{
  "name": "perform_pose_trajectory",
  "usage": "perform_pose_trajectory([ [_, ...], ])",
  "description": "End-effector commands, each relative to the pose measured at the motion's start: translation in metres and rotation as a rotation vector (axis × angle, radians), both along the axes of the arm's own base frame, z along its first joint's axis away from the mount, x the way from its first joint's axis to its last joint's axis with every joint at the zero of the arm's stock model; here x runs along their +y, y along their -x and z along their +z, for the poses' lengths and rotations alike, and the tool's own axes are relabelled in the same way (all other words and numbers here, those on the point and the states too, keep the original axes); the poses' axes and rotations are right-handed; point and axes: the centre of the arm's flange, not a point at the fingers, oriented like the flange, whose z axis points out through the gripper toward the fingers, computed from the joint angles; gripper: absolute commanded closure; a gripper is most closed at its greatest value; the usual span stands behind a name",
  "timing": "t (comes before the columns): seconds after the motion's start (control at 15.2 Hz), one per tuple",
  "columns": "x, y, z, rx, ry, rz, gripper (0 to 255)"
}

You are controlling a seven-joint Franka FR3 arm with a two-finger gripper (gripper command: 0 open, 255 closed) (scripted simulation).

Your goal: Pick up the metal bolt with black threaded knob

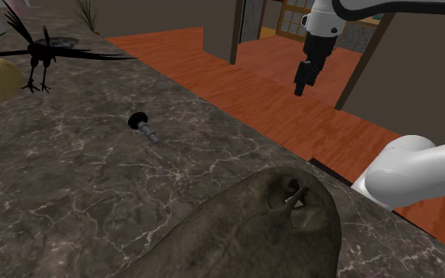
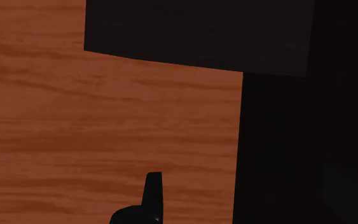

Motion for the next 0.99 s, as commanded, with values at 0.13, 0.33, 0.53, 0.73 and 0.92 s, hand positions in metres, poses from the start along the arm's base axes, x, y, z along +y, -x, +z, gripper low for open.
perform_pose_trajectory([
  [0.13,0.025,-0.007,-0.001,-0.006,-0.002,0.000,0],
  [0.33,0.062,-0.017,-0.003,-0.016,-0.006,0.000,0],
  [0.53,0.099,-0.027,-0.004,-0.025,-0.009,-0.001,0],
  [0.73,0.137,-0.037,-0.006,-0.035,-0.013,-0.001,0],
  [0.92,0.174,-0.047,-0.007,-0.044,-0.017,-0.001,0],
])
